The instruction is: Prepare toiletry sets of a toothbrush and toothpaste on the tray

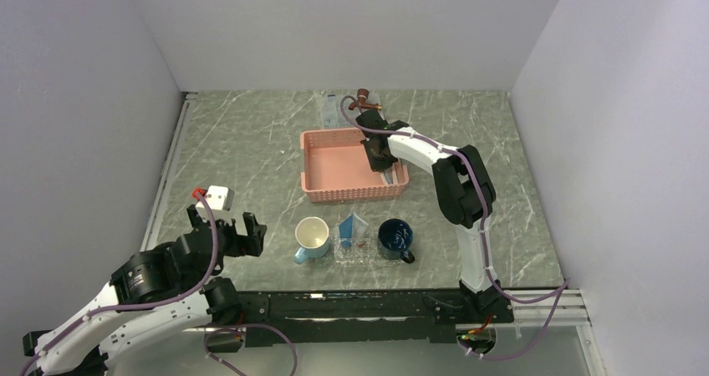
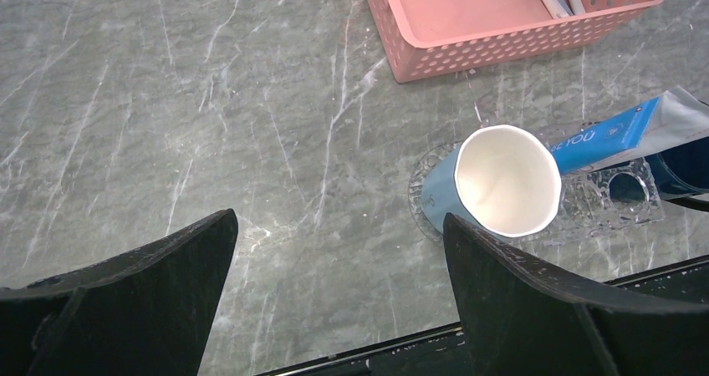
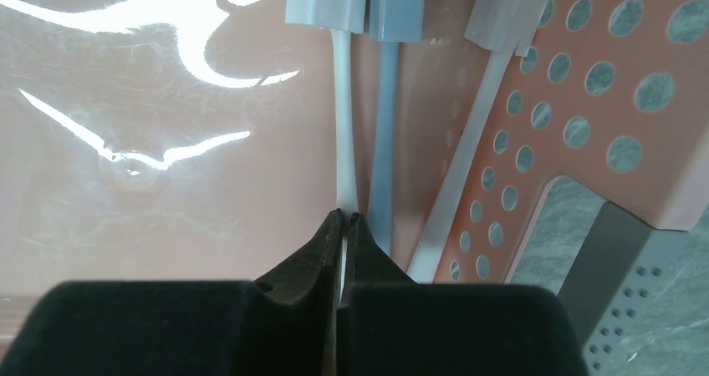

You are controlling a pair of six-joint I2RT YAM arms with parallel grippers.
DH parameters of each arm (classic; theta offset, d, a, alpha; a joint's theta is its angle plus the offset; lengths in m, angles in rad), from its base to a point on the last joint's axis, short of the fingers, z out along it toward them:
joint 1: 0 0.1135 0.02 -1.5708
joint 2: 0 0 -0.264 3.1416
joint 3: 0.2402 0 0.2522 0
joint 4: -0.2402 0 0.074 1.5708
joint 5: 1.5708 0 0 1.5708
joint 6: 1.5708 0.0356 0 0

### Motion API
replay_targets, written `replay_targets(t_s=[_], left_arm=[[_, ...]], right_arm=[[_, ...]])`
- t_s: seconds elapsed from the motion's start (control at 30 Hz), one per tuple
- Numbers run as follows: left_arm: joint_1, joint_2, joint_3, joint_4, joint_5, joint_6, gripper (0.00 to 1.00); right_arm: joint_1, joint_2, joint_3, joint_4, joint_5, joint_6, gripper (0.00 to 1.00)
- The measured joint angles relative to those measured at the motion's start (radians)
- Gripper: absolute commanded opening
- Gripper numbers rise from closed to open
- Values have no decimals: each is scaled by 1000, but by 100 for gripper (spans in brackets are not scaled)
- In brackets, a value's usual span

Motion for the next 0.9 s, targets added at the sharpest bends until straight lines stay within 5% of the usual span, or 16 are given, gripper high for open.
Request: replay_targets(t_s=[0.6, 0.73, 0.9], left_arm=[[0, -19, 0, -1, -8, -6, 99], [0, -19, 0, -1, -8, -6, 99], [0, -19, 0, -1, -8, -7, 99]], right_arm=[[0, -80, -27, 19, -42, 6, 0], [0, -95, -27, 27, -40, 5, 20], [-1, -90, -25, 25, -35, 5, 25]])
